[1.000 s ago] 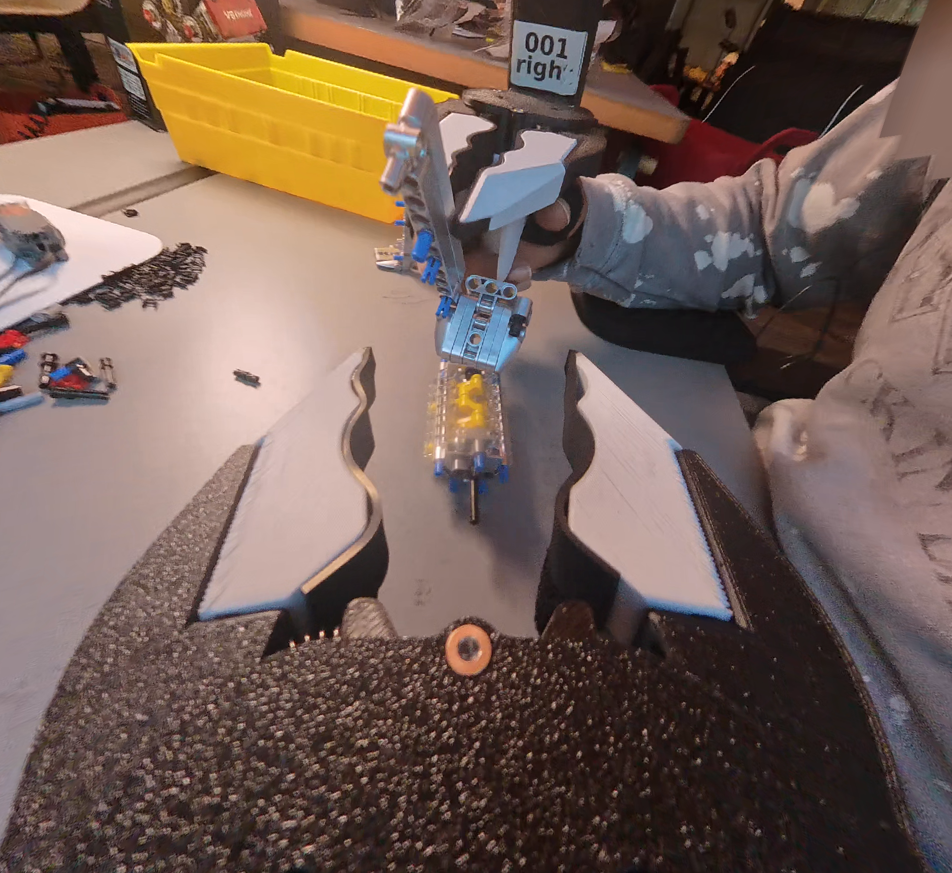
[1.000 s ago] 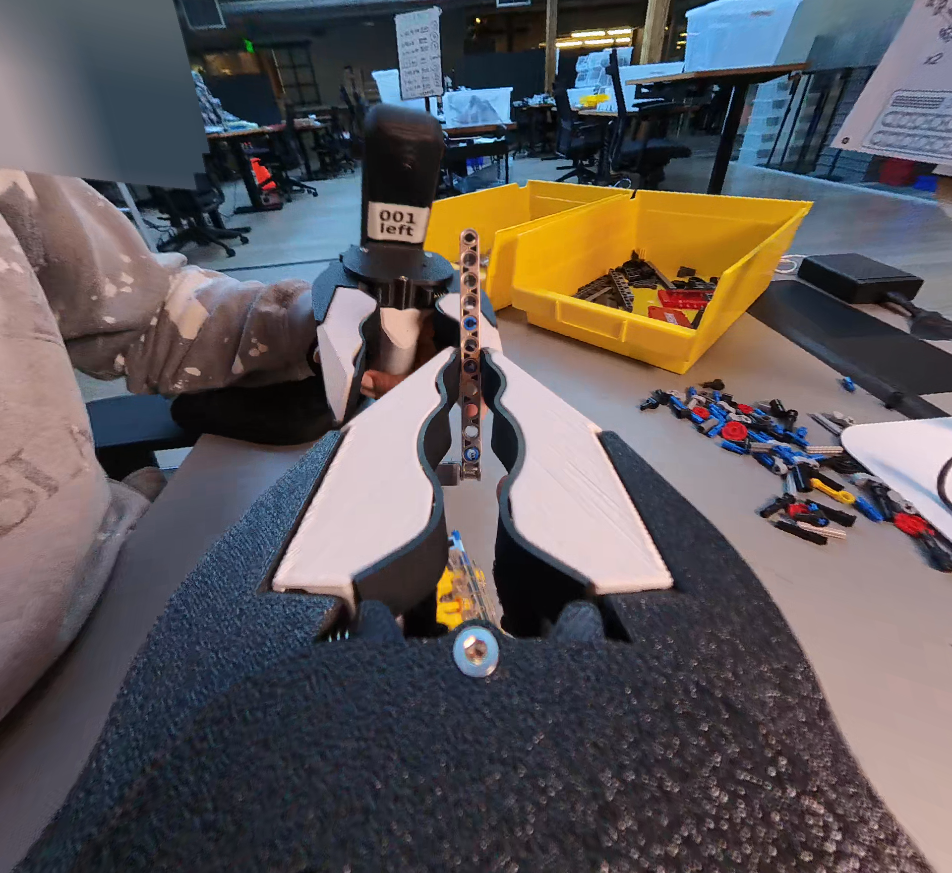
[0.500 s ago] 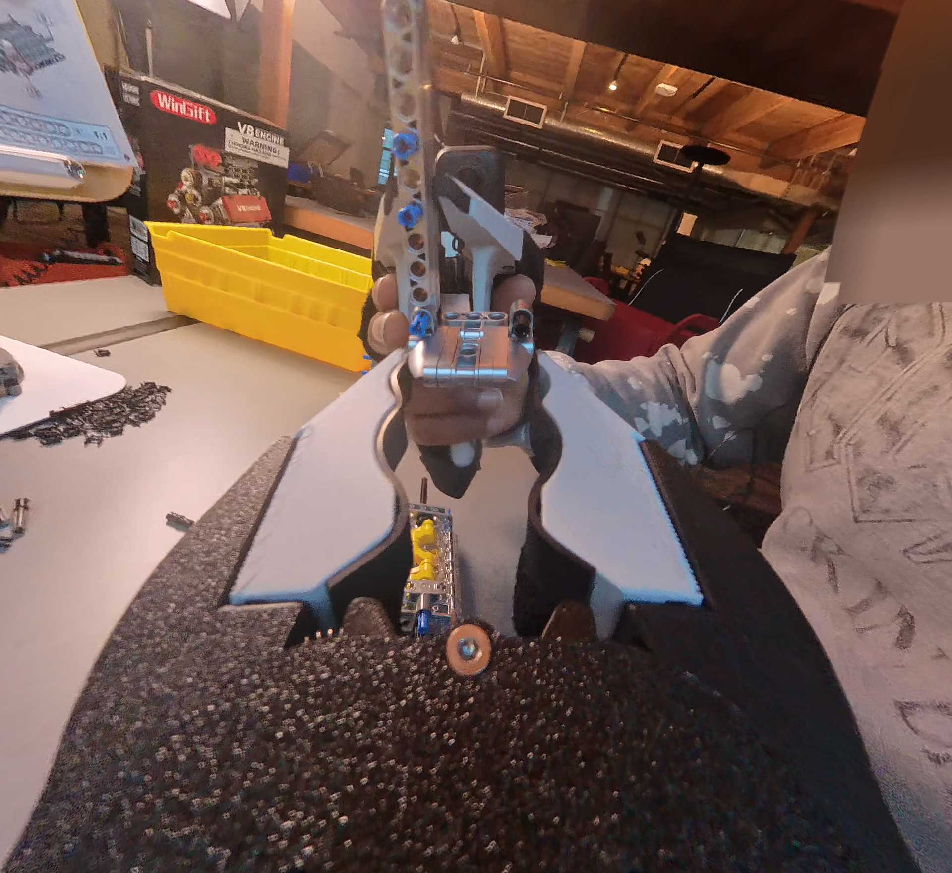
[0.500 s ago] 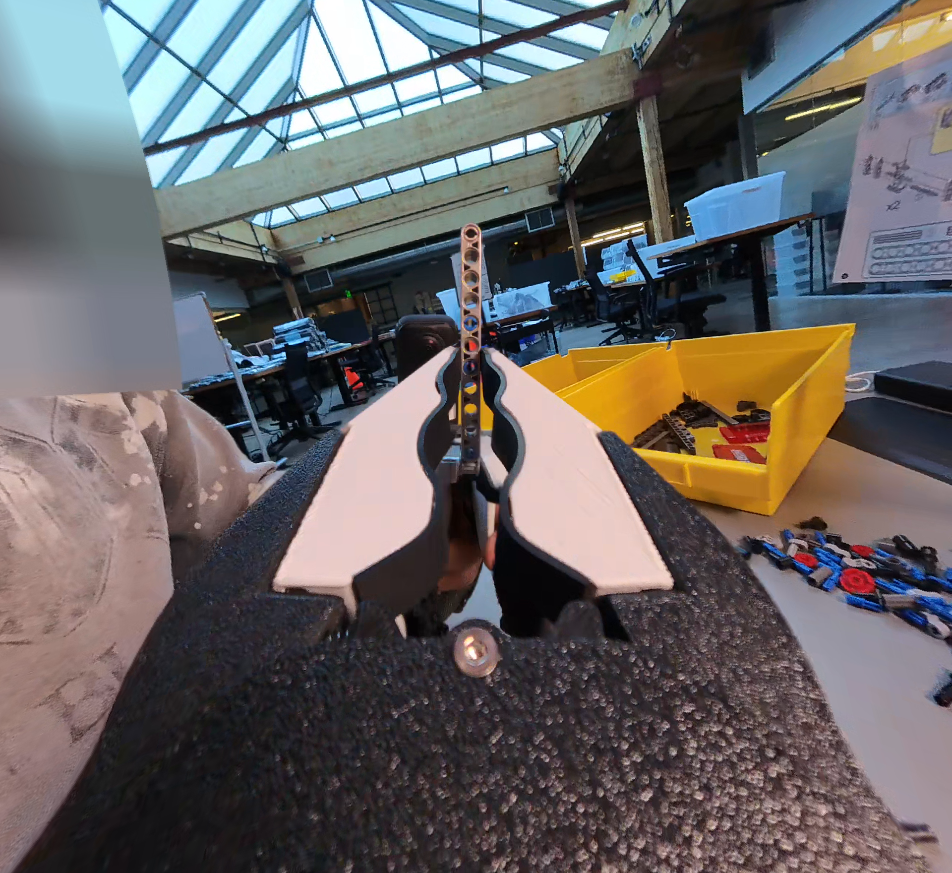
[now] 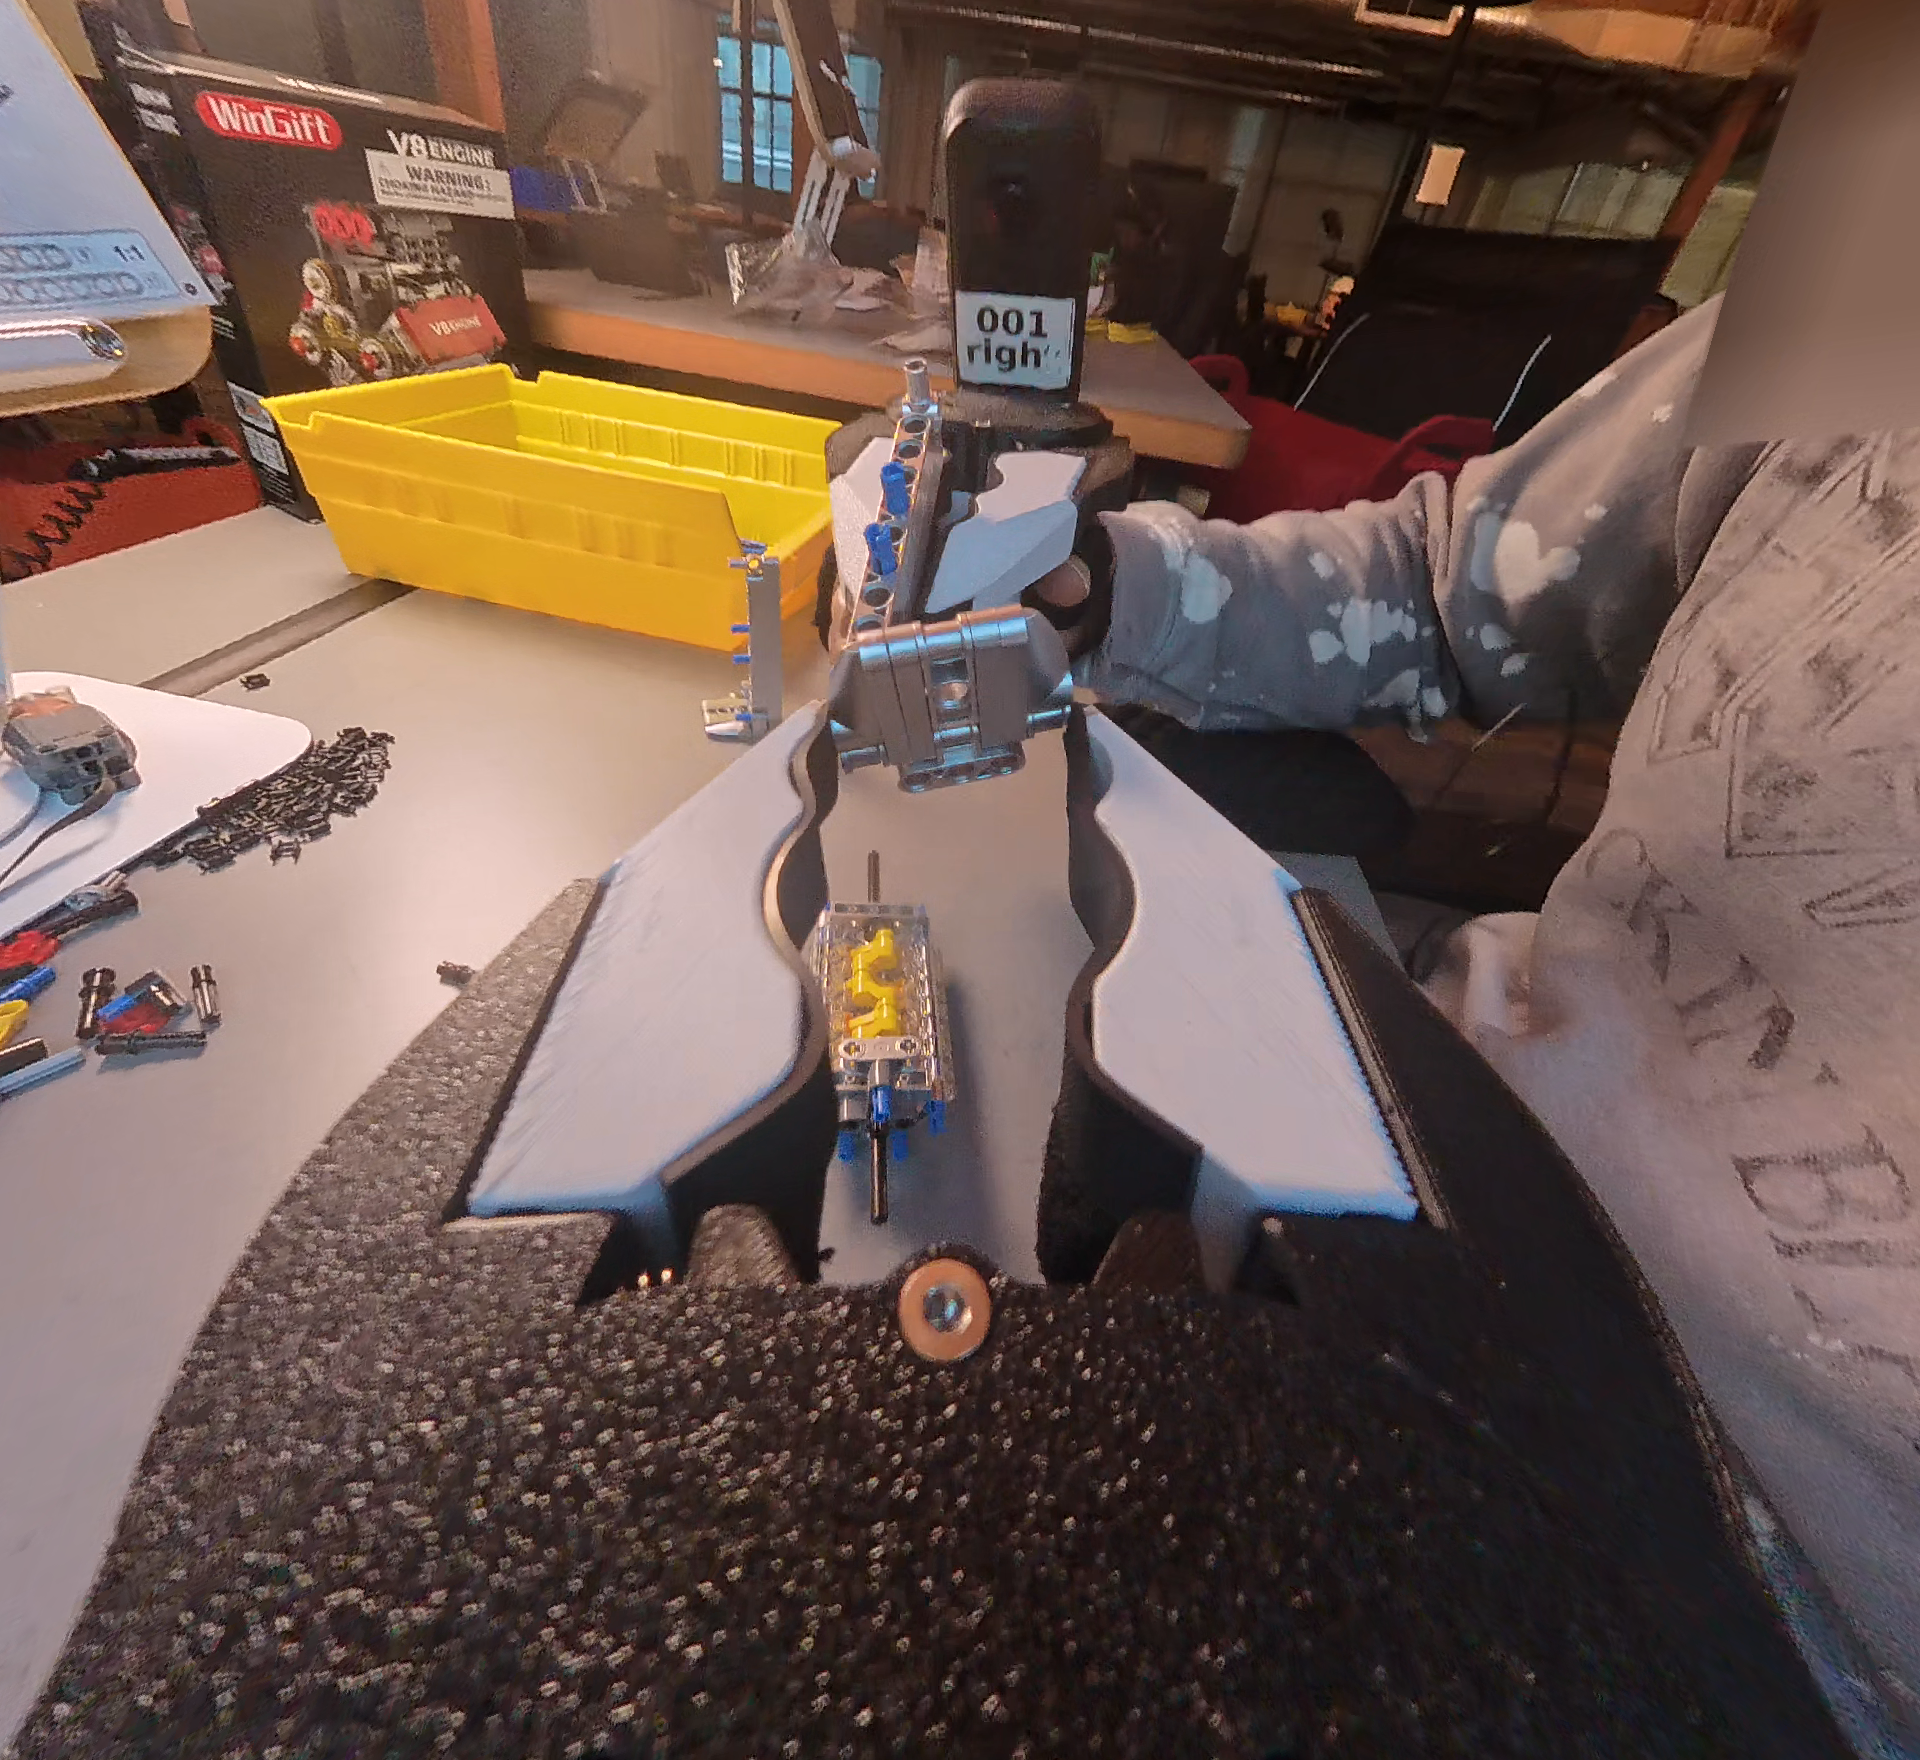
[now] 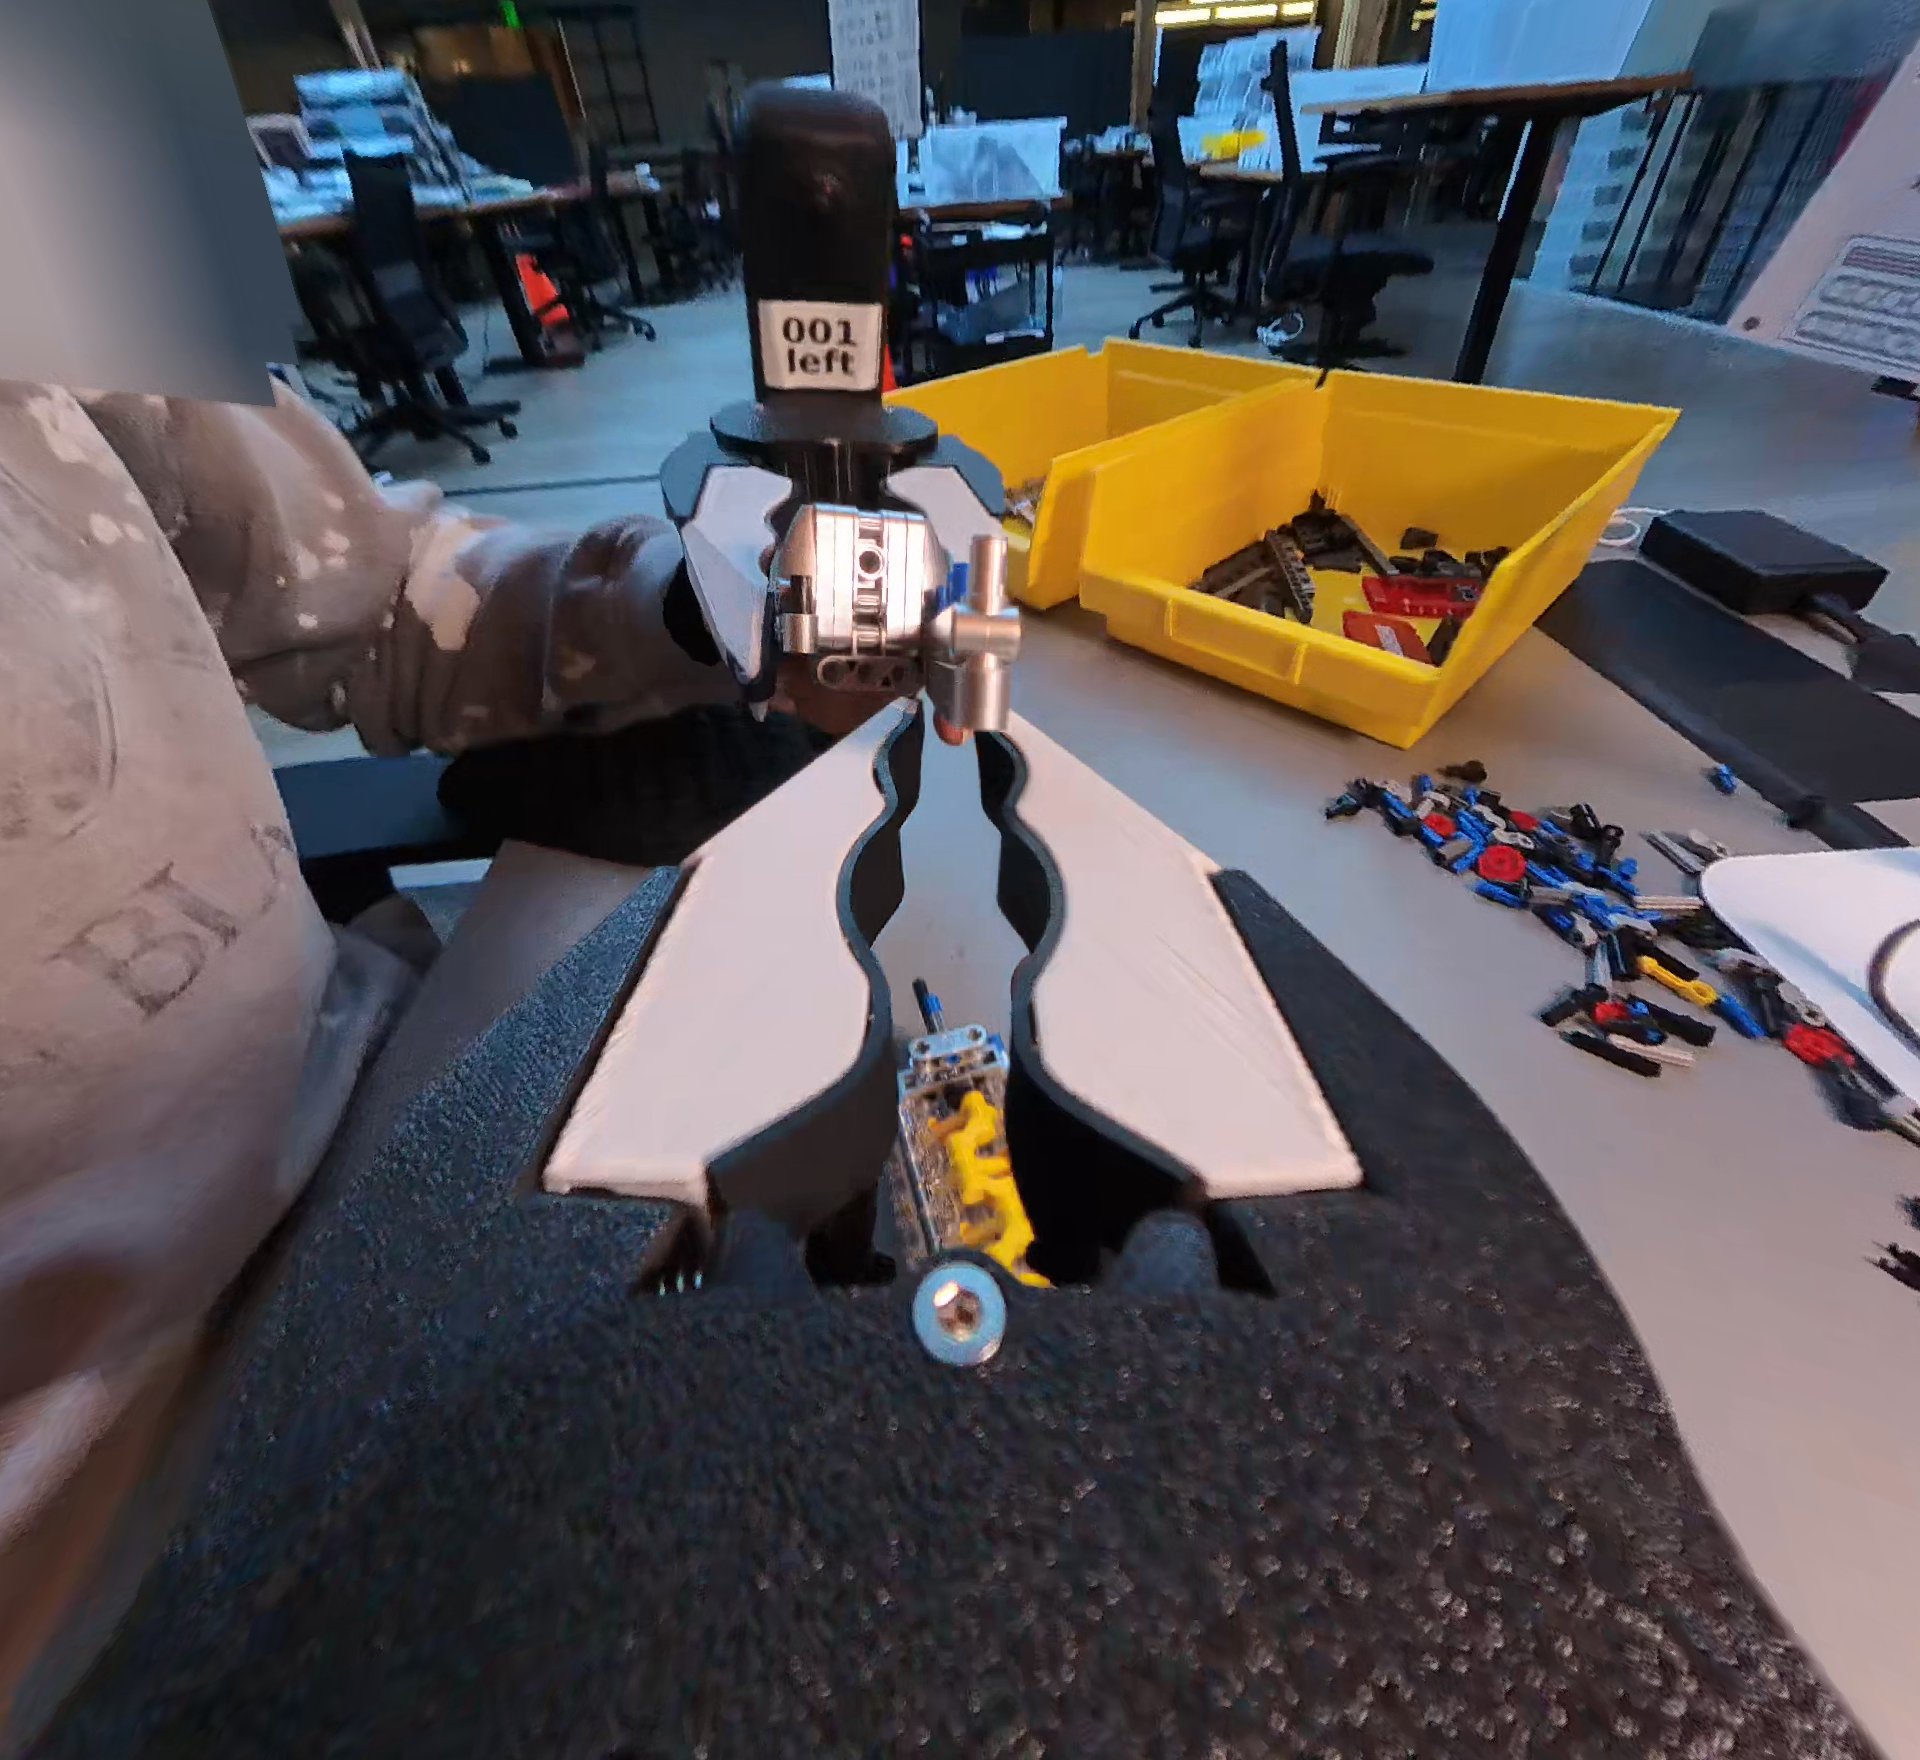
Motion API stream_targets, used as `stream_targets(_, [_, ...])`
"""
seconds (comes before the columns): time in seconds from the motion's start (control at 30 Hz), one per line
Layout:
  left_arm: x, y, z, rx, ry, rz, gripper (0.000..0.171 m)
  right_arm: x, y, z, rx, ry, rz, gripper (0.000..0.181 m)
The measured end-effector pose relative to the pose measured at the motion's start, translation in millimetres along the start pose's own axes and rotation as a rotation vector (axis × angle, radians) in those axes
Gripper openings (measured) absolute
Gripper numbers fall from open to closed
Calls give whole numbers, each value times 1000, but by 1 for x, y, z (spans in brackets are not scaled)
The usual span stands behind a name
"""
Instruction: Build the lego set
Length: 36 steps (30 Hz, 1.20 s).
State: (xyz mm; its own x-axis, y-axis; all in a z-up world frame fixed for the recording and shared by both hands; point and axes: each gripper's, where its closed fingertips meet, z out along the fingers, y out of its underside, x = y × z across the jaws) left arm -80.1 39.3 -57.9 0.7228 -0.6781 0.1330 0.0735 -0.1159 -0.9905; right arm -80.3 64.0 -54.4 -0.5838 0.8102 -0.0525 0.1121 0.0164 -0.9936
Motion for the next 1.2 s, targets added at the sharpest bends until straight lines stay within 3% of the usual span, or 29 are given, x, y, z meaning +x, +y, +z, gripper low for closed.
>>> stream_targets(0.13, [6,11,0,-83,36,18,42,-5,8,2,-119,2,-56,13])
stream_targets(0.23, [10,14,1,-104,64,17,41,-11,22,6,-235,-22,-76,4])
stream_targets(0.4, [15,21,4,-113,104,13,40,-12,40,14,-278,-23,-60,1])
stream_targets(0.57, [10,22,1,-69,101,-31,40,-18,51,14,-292,-70,33,40])
stream_targets(0.67, [10,11,-1,-5,110,-54,40,-23,57,23,-273,-68,70,43])
stream_targets(0.7, [10,8,-1,16,115,-61,40,-24,57,29,-253,-60,77,41])
stream_targets(0.8, [9,0,-2,72,128,-85,40,-26,51,39,-197,-54,69,11])
stream_targets(0.87, [7,-4,-7,96,134,-99,40,-24,46,37,-204,-81,95,9])
stream_targets(1.2, [-7,45,-20,-106,24,-83,44,6,65,18,-651,-146,-6,7])
